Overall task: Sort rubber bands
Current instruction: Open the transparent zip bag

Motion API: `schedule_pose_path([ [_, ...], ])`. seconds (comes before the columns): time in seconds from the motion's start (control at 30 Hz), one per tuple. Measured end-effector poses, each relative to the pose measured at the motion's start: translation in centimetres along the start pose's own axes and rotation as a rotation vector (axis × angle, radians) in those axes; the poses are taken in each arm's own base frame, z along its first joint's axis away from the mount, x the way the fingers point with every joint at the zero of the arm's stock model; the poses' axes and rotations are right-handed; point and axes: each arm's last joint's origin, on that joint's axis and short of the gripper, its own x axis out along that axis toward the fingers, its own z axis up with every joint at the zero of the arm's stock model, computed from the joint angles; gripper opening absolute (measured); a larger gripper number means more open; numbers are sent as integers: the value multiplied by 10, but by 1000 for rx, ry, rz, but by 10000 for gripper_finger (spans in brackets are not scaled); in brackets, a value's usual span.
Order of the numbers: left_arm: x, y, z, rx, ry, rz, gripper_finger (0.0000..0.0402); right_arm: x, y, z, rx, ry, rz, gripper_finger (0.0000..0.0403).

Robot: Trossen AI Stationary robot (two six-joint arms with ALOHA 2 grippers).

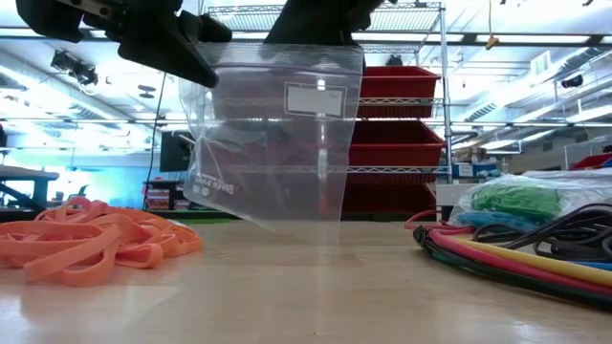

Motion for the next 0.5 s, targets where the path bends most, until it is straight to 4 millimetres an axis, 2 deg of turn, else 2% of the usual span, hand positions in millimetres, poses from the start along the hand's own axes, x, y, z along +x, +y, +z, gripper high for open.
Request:
schedule_pose_path([
  [0.5,0,1,1,16,-4,42,2,10,0,-5,-3,33,17,101],
])
